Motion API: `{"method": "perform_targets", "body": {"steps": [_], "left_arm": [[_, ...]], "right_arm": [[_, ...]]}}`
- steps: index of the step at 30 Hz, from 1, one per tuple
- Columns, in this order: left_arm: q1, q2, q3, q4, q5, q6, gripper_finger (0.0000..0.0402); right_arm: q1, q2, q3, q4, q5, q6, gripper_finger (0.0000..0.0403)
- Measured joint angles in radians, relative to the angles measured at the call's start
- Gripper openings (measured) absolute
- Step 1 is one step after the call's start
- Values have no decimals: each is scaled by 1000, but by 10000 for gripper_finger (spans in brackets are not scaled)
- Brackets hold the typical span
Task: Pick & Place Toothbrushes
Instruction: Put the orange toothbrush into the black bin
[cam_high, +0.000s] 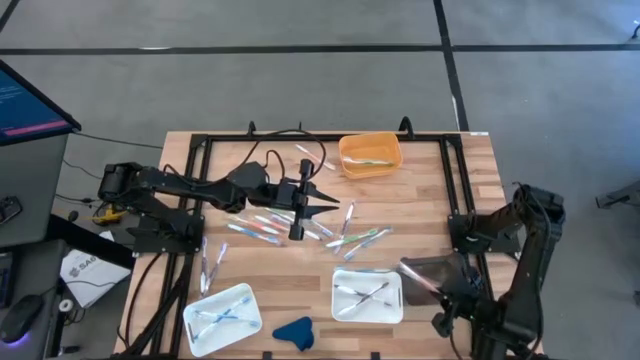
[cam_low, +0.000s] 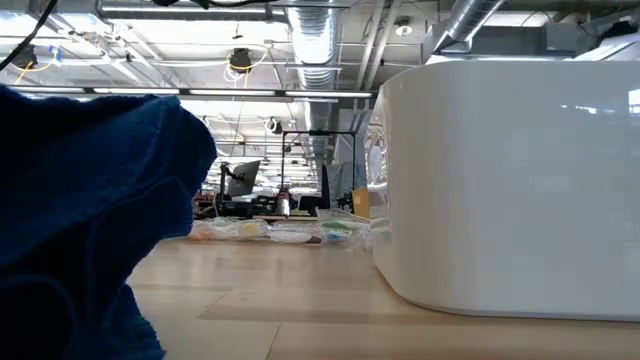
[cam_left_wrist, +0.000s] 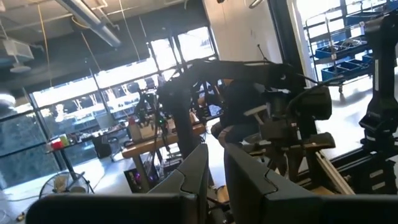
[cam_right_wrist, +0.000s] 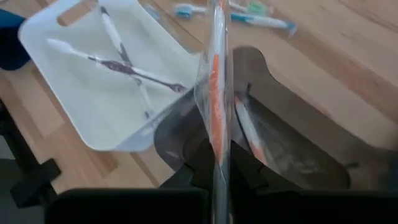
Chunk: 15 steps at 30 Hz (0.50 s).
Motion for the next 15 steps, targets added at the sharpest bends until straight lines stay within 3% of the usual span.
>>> {"method": "perform_targets", "body": {"steps": [5, 15], "left_arm": [[0, 0, 0, 26, 27, 3, 47], [0, 0, 0, 52, 53, 2, 47]], "right_arm": [[34, 36, 0, -11, -46, 102, 13], [32, 71, -1, 43, -120, 106, 13]]}}
